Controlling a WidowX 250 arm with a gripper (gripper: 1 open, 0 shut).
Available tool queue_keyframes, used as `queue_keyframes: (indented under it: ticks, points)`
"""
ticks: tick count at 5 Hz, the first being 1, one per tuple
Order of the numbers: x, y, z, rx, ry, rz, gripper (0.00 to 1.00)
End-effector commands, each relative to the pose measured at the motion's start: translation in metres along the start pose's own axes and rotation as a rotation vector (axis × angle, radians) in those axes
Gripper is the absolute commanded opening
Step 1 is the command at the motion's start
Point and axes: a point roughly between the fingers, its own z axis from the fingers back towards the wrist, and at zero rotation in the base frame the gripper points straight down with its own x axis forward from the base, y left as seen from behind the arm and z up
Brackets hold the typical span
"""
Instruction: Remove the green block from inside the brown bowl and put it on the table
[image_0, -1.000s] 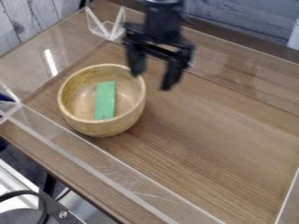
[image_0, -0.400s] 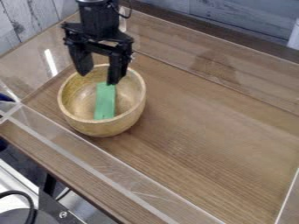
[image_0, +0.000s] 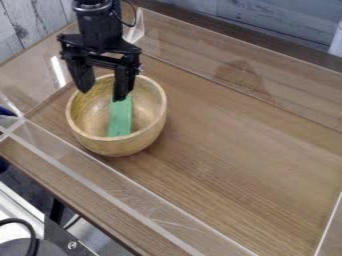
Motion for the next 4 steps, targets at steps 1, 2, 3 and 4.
queue_keyframes:
  ticks: [1,2,3,4]
  points:
    - [0.004,0.004,0.002,-0.002,-0.035,0.055,1.0]
    - [0.005,0.005,-0.005,-0.007,-0.033,0.085,1.0]
    - [0.006,0.003,-0.007,-0.01,-0.034,0.089,1.0]
    - [0.006,0.001,-0.008,-0.012,-0.034,0.091,1.0]
